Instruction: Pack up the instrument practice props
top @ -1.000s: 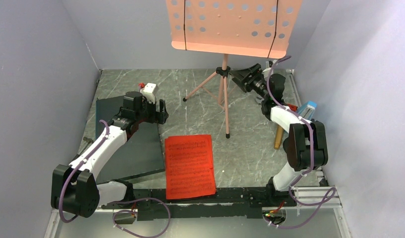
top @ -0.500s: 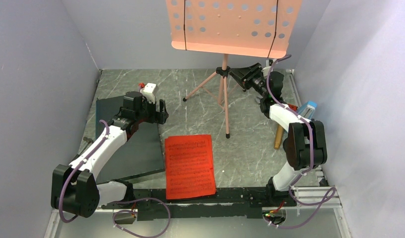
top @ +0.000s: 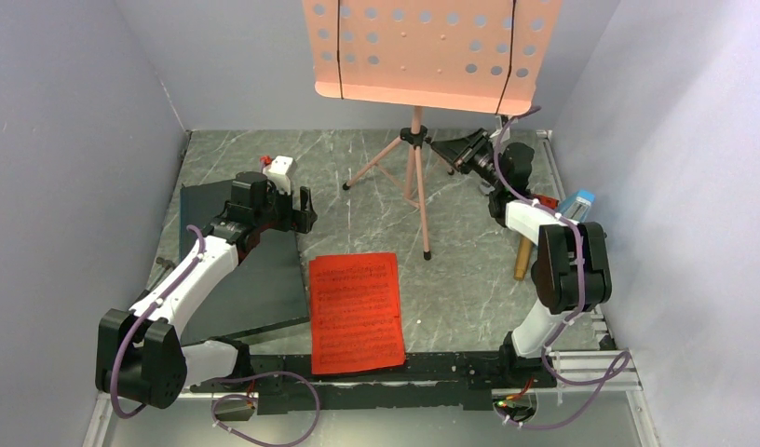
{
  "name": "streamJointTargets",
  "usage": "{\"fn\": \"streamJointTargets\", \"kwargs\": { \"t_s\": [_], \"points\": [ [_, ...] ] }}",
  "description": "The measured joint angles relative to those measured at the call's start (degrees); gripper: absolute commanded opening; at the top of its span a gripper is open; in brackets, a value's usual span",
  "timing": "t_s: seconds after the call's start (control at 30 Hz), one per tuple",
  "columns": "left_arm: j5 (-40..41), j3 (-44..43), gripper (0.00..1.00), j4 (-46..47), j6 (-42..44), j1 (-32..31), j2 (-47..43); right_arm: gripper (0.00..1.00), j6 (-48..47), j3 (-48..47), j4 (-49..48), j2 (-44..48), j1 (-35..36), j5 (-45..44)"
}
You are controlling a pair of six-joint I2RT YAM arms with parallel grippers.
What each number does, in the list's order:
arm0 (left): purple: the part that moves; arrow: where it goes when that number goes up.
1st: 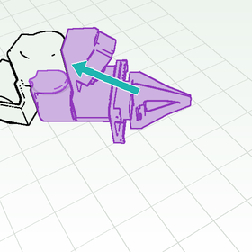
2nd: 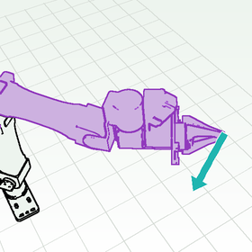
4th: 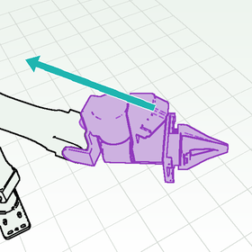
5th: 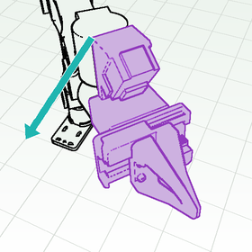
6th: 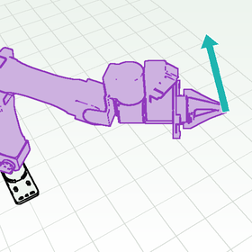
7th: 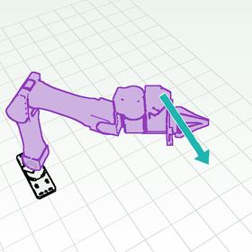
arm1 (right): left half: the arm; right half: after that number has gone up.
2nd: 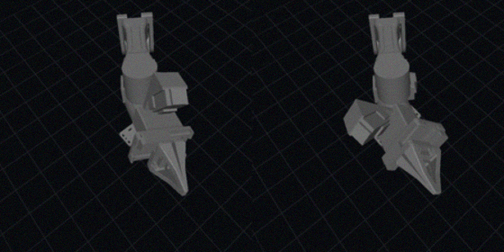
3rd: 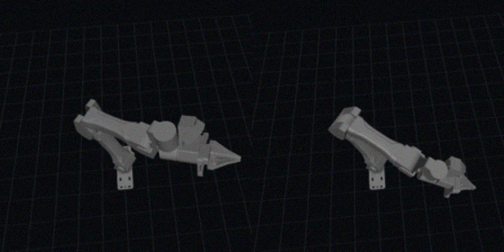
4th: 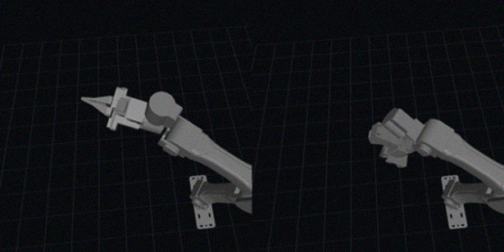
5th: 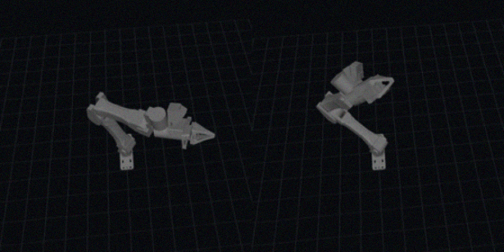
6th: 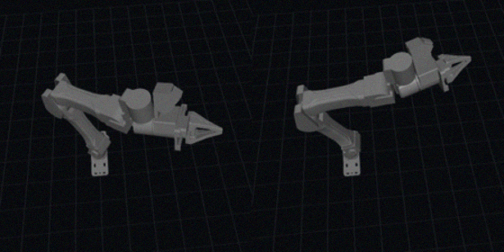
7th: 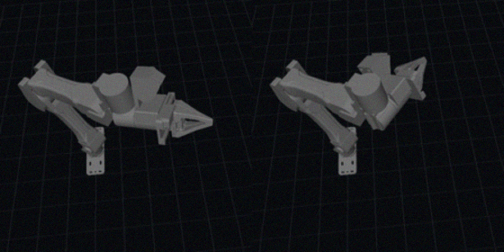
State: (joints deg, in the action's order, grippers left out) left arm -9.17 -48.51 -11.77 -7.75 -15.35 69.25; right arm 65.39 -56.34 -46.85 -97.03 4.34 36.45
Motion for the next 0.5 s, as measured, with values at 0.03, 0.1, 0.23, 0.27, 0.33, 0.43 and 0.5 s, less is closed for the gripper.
{"fn": "streamJointTargets", "kwargs": {
  "t_s": [0.03, 0.1, 0.23, 0.27, 0.33, 0.43, 0.5],
  "points": [
    [0.02, 0.00, 0.94, 0.00, 0.02, 0.00, 0.00, 0.27, -0.72, 0.22, 0.22, -0.15, 0.00, 0.55],
    [0.02, 0.00, 0.94, 0.00, 0.02, 0.02, 0.00, 0.36, -1.33, 1.01, 0.55, -0.17, -0.02, 1.33],
    [0.02, 0.00, 0.94, 0.00, 0.02, 0.02, -0.02, 0.55, -0.68, 2.54, 1.01, -0.07, -0.17, 0.98],
    [0.02, 0.00, 0.94, -0.02, 0.00, 0.02, -0.04, 0.59, -0.28, 2.86, 1.22, 0.13, -0.33, 0.50],
    [0.02, 0.00, 0.94, -0.02, 0.00, 0.00, -0.04, 0.67, 0.94, 3.52, 1.62, 0.74, -0.63, -0.72],
    [0.00, 0.00, 0.94, -0.02, 0.00, 0.00, -0.04, 0.73, 2.93, 3.91, 2.45, 2.45, -0.87, -2.89],
    [0.02, 0.00, 0.94, 0.00, -0.02, 0.02, -0.04, 0.74, 4.15, 3.91, 2.91, 3.82, -0.87, -3.87]
  ]
}}
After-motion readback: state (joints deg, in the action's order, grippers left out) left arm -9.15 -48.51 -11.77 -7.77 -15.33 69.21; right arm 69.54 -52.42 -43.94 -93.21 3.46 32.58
